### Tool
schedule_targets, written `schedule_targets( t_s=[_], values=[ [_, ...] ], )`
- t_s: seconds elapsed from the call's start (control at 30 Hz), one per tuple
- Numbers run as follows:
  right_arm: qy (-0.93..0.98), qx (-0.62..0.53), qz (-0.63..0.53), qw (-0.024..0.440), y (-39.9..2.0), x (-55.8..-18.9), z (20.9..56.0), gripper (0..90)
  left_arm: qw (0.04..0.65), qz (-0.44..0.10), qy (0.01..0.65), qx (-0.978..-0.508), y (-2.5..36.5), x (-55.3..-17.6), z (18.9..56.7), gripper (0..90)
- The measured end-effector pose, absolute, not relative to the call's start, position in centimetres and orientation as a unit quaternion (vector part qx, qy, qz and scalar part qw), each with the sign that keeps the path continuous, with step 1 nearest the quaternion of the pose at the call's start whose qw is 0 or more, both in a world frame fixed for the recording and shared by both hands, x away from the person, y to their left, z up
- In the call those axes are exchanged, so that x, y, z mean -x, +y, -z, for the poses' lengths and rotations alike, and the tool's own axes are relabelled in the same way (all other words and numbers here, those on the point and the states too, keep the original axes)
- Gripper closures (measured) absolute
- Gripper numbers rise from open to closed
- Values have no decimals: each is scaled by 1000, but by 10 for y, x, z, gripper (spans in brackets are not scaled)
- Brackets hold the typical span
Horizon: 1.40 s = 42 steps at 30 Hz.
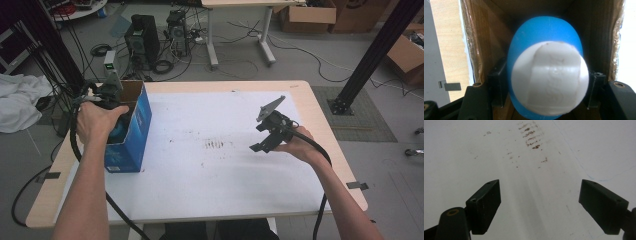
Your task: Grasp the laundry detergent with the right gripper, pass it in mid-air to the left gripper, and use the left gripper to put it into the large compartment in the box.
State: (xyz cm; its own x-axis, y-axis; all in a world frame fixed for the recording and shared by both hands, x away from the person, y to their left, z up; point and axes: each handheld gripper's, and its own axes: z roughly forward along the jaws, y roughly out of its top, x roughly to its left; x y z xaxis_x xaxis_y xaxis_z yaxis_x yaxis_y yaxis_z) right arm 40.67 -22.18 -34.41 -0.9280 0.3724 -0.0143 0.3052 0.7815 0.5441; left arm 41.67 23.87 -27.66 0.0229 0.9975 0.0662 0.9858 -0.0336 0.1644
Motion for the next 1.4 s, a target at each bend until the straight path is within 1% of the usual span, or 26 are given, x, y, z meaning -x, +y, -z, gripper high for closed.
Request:
schedule_targets(
  t_s=[0.77, 0.93, 1.1, 1.3, 1.4],
  values=[
    [943, -183, -274, 58, -223, -407, 346, 177, 45, -86, 693, -714, 238, -416, 274, 340],
    [943, -181, -274, 57, -223, -407, 347, 176, 45, -89, 695, -712, 238, -416, 273, 319],
    [943, -181, -274, 57, -223, -408, 347, 176, 46, -89, 693, -714, 238, -416, 271, 325],
    [943, -182, -273, 57, -223, -407, 347, 176, 48, -96, 694, -712, 237, -415, 265, 321],
    [943, -181, -274, 56, -223, -408, 346, 177, 52, -97, 692, -714, 236, -415, 261, 304]
  ],
)
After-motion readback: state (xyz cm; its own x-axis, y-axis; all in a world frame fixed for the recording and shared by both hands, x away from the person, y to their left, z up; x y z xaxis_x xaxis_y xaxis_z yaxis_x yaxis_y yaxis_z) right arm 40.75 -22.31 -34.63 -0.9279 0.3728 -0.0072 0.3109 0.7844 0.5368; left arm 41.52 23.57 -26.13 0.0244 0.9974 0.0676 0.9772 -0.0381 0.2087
